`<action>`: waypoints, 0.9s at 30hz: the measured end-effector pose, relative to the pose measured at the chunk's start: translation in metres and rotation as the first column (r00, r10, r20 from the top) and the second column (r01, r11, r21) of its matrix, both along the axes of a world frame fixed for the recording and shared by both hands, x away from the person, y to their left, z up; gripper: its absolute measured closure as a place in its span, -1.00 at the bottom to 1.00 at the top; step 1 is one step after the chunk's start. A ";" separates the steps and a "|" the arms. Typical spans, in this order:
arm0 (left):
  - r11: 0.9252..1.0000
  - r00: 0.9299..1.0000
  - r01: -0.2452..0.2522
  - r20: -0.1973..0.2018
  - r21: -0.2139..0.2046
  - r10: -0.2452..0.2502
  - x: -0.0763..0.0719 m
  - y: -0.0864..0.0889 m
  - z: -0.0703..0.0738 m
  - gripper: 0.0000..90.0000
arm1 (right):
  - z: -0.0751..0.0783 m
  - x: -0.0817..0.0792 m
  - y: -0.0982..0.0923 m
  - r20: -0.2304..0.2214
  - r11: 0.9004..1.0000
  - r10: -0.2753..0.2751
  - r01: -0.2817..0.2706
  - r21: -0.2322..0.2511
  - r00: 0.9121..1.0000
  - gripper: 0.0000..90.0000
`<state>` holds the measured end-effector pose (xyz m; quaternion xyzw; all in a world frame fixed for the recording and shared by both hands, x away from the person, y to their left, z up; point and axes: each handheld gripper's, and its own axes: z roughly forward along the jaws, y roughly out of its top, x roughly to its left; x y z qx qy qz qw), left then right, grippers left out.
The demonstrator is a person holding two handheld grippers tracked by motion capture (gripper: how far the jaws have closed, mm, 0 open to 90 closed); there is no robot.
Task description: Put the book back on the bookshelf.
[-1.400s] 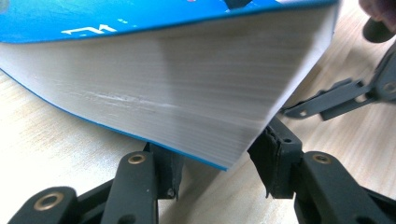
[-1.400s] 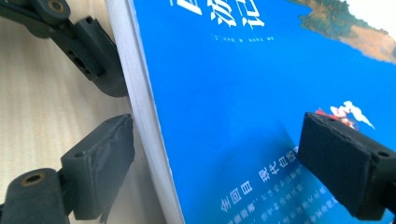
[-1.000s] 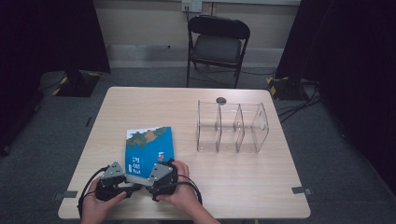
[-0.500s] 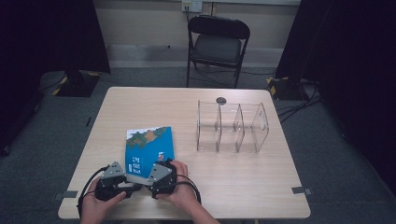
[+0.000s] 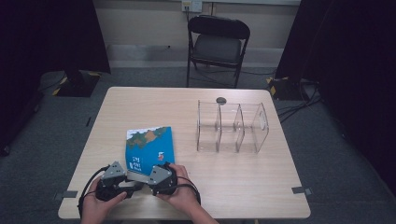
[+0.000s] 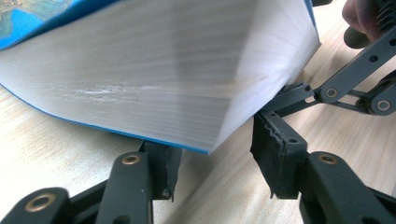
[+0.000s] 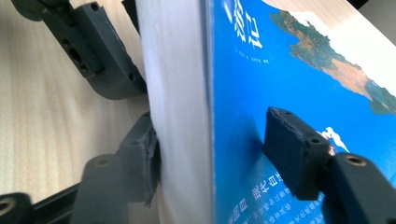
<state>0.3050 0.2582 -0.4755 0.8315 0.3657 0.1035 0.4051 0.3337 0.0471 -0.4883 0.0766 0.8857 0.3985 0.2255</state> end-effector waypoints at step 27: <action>0.993 0.997 -0.026 0.072 0.111 0.018 0.002 0.015 -0.012 -0.64 | 0.021 0.003 -0.007 -0.059 0.999 -0.039 0.038 -0.016 0.998 0.16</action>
